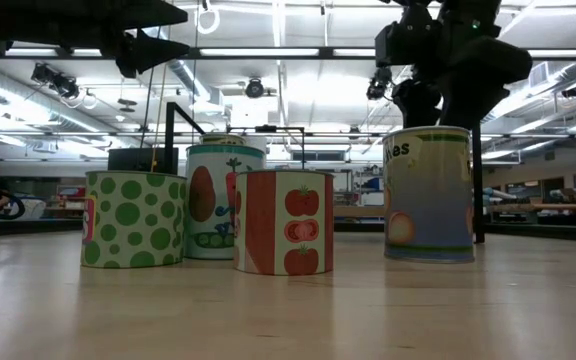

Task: Pick and place cans onto a shelf
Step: Put the canned peas on the shelf

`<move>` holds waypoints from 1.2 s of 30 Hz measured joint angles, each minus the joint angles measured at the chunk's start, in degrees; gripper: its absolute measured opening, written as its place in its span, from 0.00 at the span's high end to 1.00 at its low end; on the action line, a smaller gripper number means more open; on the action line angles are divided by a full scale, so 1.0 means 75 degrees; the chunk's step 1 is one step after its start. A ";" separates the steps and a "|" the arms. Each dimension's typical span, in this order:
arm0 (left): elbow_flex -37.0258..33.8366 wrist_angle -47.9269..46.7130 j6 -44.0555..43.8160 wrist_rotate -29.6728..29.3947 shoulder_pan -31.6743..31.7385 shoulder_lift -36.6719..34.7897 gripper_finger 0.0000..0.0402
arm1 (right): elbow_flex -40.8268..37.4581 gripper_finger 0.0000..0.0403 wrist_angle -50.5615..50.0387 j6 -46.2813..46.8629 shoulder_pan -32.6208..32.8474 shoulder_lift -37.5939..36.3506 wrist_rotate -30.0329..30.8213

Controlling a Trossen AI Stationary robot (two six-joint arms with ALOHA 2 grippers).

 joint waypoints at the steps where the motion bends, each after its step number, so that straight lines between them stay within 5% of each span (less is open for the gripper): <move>1: 0.0000 -0.0007 0.0000 0.0000 0.0000 0.0000 0.08 | -0.0001 0.07 -0.0034 0.0025 -0.0005 0.0000 0.0000; 23: 0.0000 -0.0008 -0.0003 0.0000 0.0000 0.0000 0.08 | -0.0441 0.09 0.0377 0.0144 -0.0060 0.0009 -0.0266; 36: 0.0000 -0.0018 -0.0038 0.0000 -0.0017 0.0000 0.08 | -0.0441 0.09 -0.0102 0.0828 0.0689 0.0009 0.0512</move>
